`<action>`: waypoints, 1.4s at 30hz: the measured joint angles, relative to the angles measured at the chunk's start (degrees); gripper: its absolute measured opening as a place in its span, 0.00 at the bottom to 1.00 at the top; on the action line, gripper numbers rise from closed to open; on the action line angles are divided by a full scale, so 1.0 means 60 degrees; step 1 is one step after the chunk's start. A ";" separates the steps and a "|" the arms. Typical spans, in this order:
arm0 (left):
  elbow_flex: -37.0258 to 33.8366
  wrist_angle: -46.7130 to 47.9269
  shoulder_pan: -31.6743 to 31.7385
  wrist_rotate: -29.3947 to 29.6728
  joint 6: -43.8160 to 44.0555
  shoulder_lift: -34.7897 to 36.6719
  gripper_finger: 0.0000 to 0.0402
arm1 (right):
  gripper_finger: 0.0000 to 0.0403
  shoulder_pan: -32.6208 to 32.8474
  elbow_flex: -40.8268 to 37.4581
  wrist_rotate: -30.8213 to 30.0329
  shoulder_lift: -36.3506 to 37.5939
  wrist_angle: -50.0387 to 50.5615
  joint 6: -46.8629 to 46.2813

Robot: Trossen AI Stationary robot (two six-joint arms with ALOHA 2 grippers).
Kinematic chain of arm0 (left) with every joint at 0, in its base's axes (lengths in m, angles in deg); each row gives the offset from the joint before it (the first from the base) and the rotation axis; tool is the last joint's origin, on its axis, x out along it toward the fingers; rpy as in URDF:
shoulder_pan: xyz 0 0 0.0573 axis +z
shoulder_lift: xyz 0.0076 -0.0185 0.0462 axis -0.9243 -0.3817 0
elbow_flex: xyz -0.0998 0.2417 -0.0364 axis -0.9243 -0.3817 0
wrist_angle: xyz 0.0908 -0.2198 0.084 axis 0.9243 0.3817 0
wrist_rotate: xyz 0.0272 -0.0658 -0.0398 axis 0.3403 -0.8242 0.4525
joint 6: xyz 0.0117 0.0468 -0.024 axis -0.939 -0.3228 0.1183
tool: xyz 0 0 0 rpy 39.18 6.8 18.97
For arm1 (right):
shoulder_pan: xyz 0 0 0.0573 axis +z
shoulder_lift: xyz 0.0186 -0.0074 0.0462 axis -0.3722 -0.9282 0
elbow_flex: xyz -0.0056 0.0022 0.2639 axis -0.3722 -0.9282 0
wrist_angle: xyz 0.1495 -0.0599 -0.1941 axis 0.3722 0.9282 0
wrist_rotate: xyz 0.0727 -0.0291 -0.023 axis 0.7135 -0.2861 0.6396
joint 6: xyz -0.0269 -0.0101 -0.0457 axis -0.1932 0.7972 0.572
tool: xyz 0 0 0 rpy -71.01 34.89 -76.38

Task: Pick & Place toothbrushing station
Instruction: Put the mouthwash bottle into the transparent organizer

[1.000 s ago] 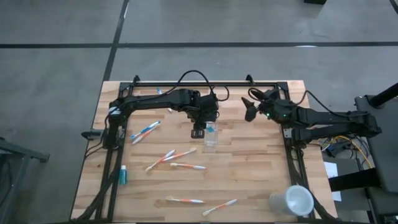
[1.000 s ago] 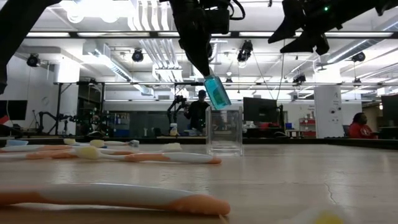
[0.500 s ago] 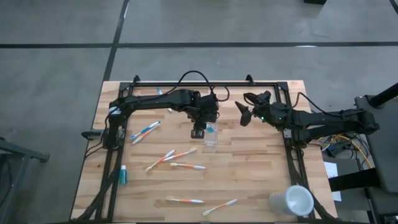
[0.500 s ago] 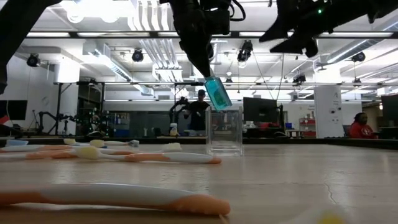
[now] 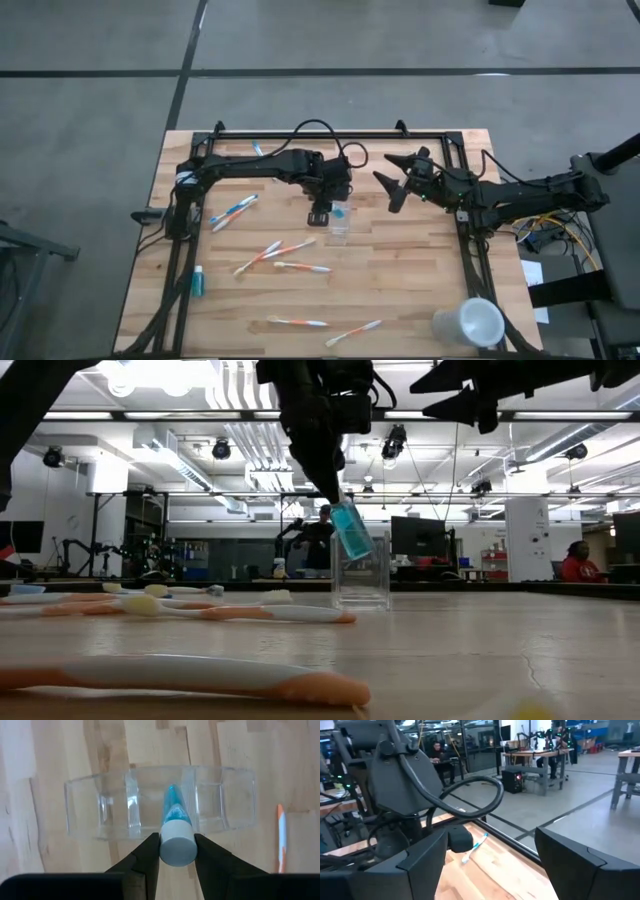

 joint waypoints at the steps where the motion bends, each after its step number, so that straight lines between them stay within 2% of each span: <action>1: -0.0030 -0.0121 0.0000 -0.0026 0.0003 0.0000 0.27 | 0.72 0.0017 0.0000 0.0019 0.0000 -0.0010 0.0000; 17: -0.0983 -0.1335 0.0062 -0.0471 0.0014 -0.0004 0.27 | 0.72 0.0015 -0.0024 0.0064 0.0000 -0.0095 0.0000; 33: -0.0946 -0.2068 0.0073 -0.0471 0.0043 0.0000 0.27 | 0.70 0.0015 -0.0239 0.0065 -0.0007 -0.0082 -0.0004; 42: -0.0946 -0.2138 0.0073 -0.0629 0.0043 0.0000 0.32 | 0.72 0.0015 -0.0251 0.0064 -0.0007 -0.0087 0.0000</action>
